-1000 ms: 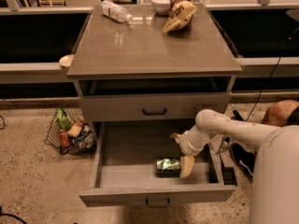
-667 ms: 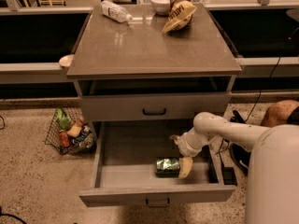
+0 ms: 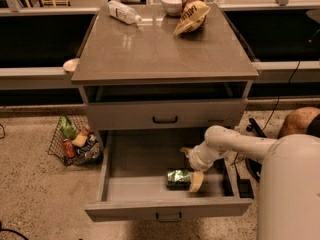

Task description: Pick green can from middle drawer and place on counter

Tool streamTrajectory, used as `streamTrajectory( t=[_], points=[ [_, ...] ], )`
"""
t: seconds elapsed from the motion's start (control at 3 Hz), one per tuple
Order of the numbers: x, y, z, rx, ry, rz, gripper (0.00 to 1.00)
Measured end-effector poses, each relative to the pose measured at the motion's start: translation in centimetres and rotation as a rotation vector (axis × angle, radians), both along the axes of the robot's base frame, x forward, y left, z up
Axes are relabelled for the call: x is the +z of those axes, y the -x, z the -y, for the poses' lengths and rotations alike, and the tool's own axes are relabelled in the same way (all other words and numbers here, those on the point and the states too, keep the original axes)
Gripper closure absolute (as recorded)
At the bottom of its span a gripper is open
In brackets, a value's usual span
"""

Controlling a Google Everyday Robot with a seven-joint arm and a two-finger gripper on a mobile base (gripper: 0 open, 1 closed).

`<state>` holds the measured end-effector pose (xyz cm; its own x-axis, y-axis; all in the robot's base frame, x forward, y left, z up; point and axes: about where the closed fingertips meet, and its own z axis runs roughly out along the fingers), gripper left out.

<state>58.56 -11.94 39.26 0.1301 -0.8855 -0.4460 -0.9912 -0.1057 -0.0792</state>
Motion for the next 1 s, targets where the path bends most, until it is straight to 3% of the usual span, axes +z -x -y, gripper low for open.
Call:
streamTrajectory(
  t=[0.33, 0.67, 1.0],
  points=[
    [-1.2, 0.1, -0.4, 0.001, 0.007, -0.007, 0.00],
    [-2.1, 0.4, -1.0, 0.010, 0.021, -0.010, 0.13],
    [-2.7, 0.9, -1.7, 0.024, 0.024, -0.013, 0.39]
  ],
)
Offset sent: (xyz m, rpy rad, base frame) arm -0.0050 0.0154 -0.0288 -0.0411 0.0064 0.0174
